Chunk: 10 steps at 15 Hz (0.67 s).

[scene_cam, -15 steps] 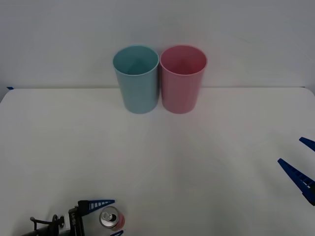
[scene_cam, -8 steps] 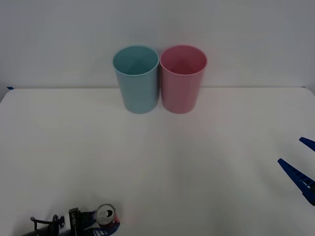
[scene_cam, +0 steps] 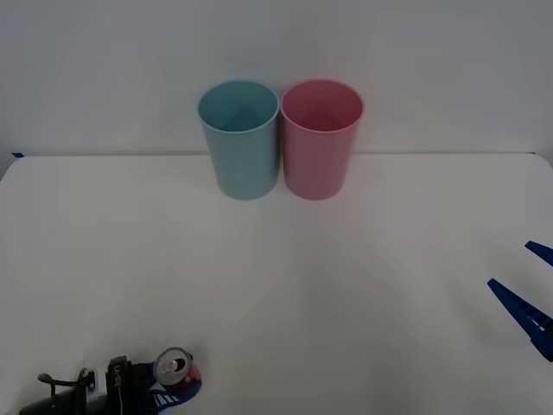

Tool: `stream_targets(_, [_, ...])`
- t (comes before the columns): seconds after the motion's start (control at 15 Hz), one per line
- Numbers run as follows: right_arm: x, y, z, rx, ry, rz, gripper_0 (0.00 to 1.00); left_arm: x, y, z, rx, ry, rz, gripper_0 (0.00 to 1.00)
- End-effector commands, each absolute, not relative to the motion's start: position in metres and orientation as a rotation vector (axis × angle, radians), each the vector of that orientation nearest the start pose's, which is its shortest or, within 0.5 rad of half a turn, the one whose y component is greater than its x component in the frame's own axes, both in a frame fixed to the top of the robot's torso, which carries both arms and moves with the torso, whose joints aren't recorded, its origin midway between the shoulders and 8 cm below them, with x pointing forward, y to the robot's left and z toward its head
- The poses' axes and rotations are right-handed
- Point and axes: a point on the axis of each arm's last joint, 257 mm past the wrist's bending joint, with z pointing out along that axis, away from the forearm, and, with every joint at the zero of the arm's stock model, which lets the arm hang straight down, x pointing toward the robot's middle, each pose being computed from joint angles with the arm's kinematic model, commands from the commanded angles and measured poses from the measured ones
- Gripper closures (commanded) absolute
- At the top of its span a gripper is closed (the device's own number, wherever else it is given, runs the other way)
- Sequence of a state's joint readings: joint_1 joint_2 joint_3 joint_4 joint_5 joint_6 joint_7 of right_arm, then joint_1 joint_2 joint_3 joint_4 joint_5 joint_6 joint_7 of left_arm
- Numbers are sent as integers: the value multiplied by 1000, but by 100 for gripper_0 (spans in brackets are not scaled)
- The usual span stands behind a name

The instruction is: Grasp the object on the table and drop it into the matching bin: aluminum can to the light blue bin, PET bottle to the pink bin.

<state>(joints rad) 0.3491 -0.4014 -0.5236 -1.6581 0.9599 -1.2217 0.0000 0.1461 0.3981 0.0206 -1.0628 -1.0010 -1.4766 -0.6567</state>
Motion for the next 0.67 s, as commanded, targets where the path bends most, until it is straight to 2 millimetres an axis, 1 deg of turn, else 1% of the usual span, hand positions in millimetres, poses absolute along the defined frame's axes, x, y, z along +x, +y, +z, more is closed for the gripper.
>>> stream_targets(0.07, [342, -330, -169, -465, 1441, 567, 0, 299, 203, -323, 864, 1346, -768, 100])
stream_targets(0.27, [342, -330, -169, -465, 1441, 567, 0, 317, 228, -304, 789, 1346, -721, 100])
stream_targets(0.4, [342, -330, -169, -465, 1441, 567, 0, 331, 236, -289, 738, 1349, -695, 100])
stream_targets(0.67, [342, -330, -169, -465, 1441, 567, 0, 366, 261, -249, 615, 1366, -616, 100])
